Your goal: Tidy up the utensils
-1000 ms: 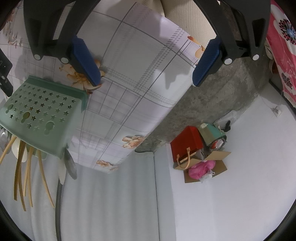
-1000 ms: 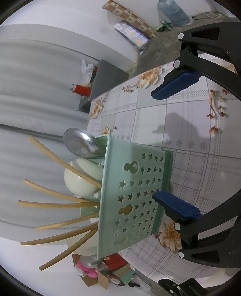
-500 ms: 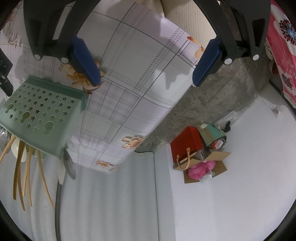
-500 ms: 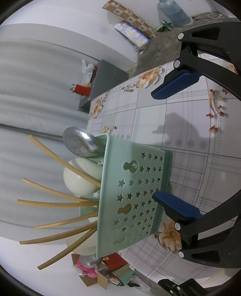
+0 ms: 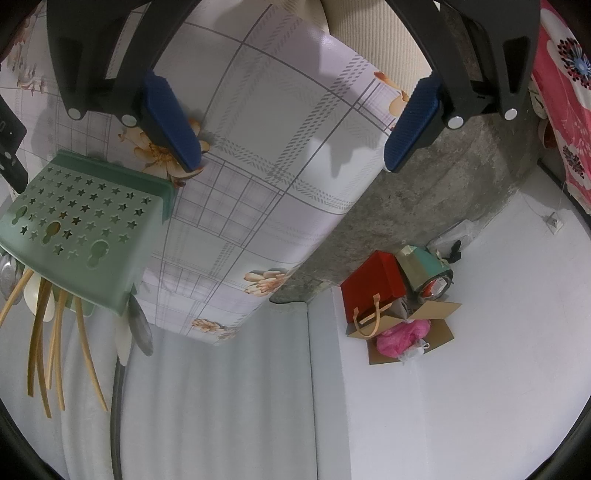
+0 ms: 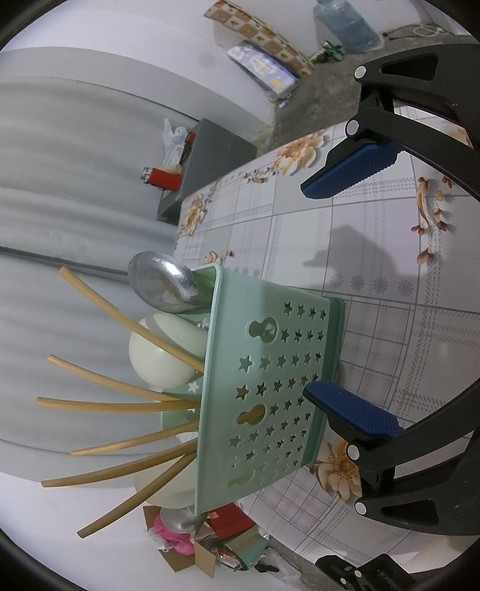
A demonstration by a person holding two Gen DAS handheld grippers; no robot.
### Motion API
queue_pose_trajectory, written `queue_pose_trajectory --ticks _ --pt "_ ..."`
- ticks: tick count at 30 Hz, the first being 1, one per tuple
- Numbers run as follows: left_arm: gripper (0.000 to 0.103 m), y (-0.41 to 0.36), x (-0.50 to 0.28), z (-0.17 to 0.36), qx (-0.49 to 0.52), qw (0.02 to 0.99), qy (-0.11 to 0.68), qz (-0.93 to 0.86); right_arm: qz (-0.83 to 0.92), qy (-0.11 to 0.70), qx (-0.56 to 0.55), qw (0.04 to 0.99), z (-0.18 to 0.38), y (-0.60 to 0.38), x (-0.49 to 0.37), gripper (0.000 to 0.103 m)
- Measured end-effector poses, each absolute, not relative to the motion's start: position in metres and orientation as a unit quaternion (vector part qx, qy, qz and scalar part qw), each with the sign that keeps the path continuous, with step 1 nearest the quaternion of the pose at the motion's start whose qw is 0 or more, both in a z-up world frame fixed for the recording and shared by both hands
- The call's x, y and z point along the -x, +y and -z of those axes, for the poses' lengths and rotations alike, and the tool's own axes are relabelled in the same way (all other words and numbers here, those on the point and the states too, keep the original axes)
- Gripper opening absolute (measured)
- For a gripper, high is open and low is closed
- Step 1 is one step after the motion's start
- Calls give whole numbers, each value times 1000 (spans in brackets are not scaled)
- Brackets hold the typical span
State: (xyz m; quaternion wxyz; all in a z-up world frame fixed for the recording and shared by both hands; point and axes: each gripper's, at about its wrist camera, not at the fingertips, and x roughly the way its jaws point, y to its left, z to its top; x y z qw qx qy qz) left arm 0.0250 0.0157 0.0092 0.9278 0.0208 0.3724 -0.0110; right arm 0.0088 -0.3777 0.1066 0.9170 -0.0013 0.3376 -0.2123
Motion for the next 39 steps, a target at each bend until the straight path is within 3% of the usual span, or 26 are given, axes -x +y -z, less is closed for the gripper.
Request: queue_pose_trajectory --ticks 39 --pt "97 15 -25 -9 -20 928 372 11 210 339 1 917 -106 -377 -11 95"
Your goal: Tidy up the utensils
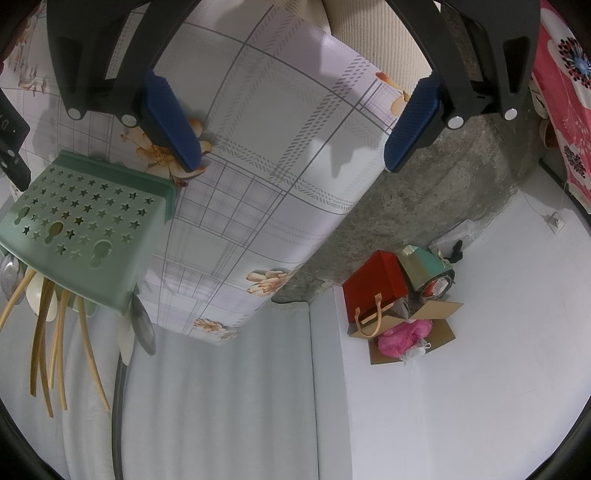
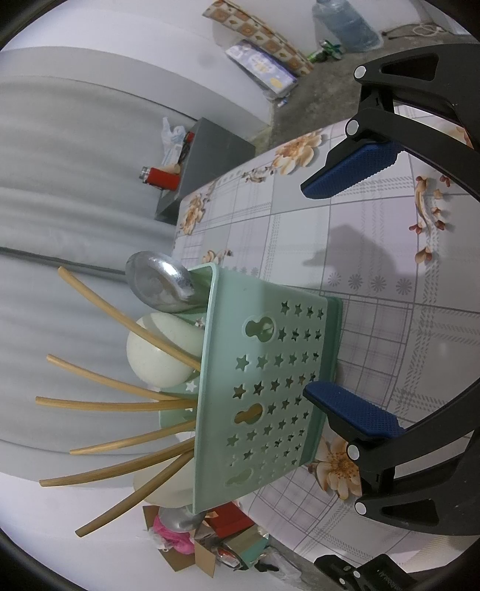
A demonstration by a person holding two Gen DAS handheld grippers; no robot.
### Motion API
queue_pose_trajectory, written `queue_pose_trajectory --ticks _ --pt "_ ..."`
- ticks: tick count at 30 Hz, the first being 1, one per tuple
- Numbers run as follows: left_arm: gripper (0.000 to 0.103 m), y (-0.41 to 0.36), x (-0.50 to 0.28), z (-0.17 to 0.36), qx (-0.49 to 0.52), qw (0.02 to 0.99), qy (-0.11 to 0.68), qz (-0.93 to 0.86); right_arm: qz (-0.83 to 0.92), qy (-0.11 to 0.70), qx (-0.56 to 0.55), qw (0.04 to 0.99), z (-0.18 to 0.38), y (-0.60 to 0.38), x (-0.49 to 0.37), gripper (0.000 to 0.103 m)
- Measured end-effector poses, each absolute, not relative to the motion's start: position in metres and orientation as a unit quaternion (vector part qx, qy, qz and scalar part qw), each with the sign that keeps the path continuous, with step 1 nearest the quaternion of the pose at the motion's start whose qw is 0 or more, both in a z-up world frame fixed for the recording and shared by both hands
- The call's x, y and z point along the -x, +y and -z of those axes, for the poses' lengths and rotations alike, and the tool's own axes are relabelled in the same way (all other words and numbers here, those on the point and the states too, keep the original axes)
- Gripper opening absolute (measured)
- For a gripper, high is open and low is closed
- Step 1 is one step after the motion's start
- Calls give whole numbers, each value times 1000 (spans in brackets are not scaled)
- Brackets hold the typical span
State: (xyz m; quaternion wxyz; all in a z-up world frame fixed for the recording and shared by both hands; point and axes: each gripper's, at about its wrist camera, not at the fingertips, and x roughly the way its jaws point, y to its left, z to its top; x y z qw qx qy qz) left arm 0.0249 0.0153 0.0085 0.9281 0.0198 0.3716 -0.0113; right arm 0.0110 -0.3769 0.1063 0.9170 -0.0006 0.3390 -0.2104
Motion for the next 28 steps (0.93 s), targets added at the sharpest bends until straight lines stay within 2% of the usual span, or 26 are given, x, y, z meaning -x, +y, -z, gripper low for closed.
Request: queue_pose_trajectory --ticks 28 --pt "97 14 -26 -7 -17 927 374 13 209 341 -2 917 -105 -378 -9 95"
